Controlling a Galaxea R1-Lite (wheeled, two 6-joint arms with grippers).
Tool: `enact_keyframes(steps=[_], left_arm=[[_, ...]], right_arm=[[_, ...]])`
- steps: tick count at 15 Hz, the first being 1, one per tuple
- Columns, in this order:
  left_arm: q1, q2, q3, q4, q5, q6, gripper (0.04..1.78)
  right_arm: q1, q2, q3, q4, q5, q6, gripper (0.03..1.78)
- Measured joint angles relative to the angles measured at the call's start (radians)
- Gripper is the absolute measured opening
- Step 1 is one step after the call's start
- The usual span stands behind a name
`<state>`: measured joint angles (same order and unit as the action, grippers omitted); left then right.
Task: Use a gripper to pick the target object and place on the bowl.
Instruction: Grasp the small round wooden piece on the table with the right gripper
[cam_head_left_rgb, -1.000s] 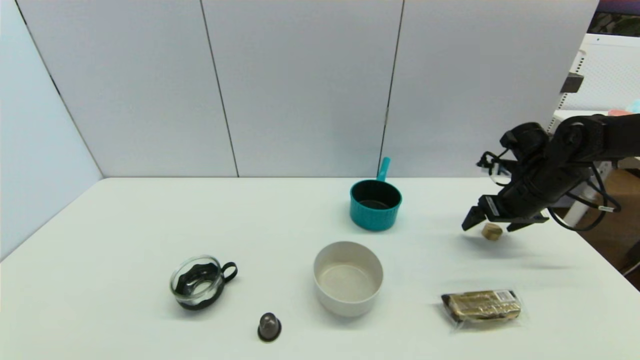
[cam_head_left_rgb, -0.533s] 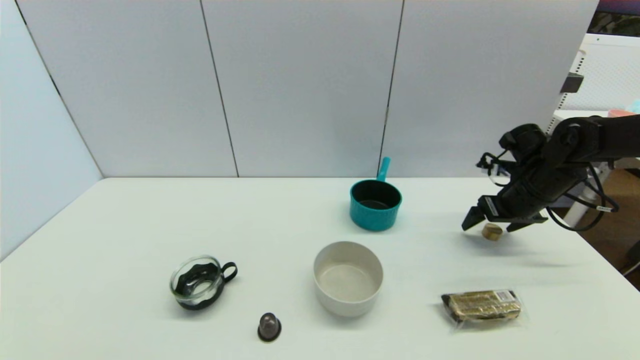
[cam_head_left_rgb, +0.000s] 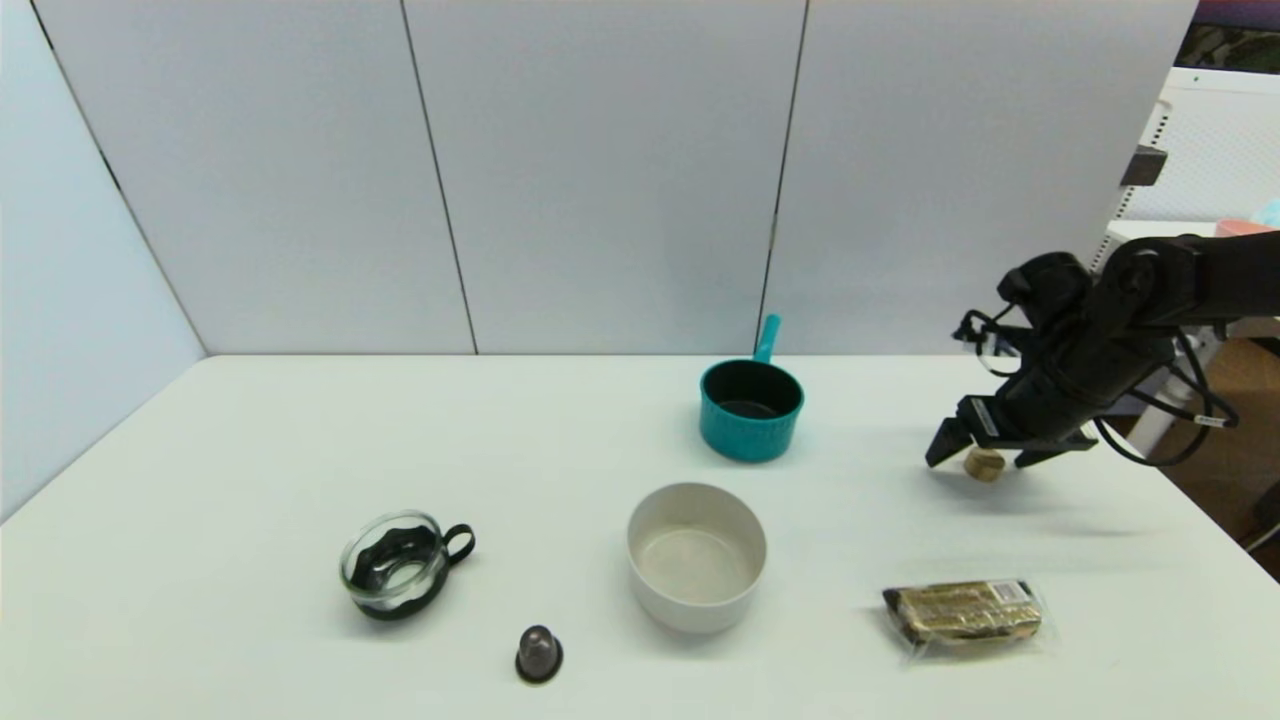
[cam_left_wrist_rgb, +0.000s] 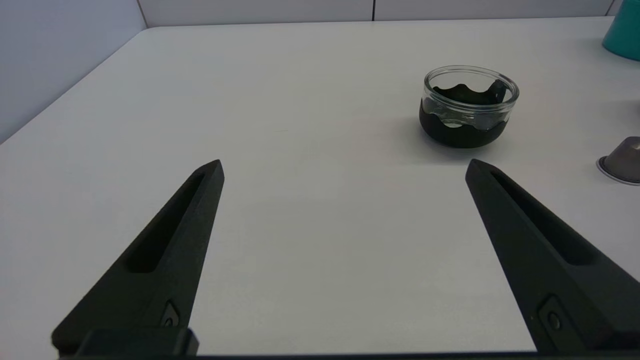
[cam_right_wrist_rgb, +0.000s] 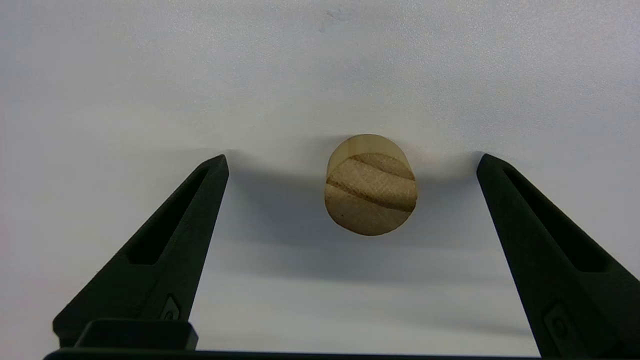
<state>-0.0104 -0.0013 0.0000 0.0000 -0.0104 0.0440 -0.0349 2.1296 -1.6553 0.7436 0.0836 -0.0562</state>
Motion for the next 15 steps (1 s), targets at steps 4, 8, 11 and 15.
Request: enact_keyframes(steps=[4, 8, 11, 15], left_arm=[[0.0, 0.0, 0.0, 0.0, -0.001, 0.0, 1.71], [0.0, 0.0, 0.0, 0.0, 0.0, 0.0, 1.71], [0.0, 0.0, 0.0, 0.0, 0.0, 0.0, 1.71], [0.0, 0.0, 0.0, 0.0, 0.0, 0.0, 1.71]], right_arm=[[-0.002, 0.001, 0.0, 0.001, -0.001, 0.0, 1.71], [-0.002, 0.002, 0.0, 0.001, 0.0, 0.0, 1.15], [-0.002, 0.002, 0.001, 0.001, 0.0, 0.0, 0.82], [-0.002, 0.001, 0.002, 0.001, 0.002, 0.0, 0.48]])
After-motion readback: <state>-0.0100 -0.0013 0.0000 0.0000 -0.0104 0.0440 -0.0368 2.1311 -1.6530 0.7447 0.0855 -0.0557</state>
